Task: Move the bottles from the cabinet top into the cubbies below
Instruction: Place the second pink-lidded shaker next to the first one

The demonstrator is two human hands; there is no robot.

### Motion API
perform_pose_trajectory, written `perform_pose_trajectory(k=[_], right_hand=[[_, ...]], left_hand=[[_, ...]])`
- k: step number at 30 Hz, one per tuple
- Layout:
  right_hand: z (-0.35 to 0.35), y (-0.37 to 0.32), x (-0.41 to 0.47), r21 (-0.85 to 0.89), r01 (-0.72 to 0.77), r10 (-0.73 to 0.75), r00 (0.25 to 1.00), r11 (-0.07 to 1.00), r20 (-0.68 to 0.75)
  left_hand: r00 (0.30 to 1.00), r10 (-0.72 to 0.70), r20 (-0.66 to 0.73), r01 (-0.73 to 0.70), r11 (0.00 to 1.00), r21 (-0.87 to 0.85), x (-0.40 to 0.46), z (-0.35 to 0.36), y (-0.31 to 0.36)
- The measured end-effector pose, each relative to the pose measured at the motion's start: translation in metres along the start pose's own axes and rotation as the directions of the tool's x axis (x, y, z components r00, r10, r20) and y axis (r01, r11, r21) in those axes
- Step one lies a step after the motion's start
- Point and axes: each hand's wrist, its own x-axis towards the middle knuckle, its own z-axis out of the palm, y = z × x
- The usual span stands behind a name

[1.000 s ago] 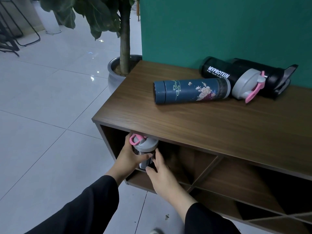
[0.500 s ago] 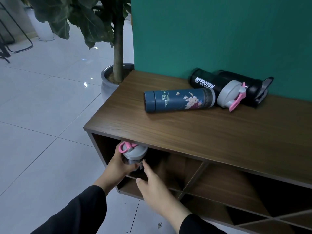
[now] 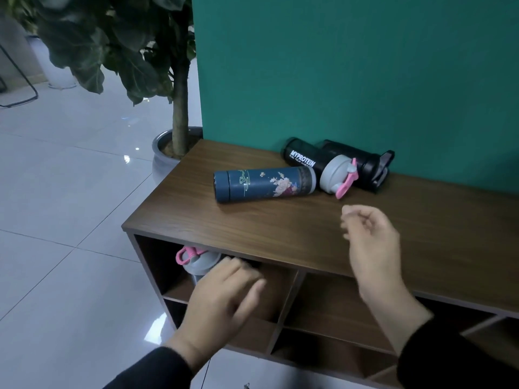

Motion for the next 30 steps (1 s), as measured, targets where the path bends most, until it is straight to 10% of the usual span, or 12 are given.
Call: perform_pose_trajectory(k=[9, 21, 30], right_hand=[[0.023, 0.011, 0.104, -0.112, -0.270, 0.279, 0.957, 0.956, 0.078], [0.073, 0.002, 0.141, 0.074, -0.445, 0.450, 0.888, 0.893, -0.093], [0.048, 0.019, 0.118, 0.201, -0.308, 0.347, 0.917, 0.930, -0.198]], left_hand=[[0.914, -0.254, 0.316, 0.152, 0.937, 0.315, 0.100, 0.050, 0.007], [0.948, -0.215, 0.235, 0.108, 0.912, 0.396, 0.089, 0.060, 0.001], [0.947, -0.237, 0.217, 0.139, 0.911, 0.389, 0.088, 0.060, 0.003]])
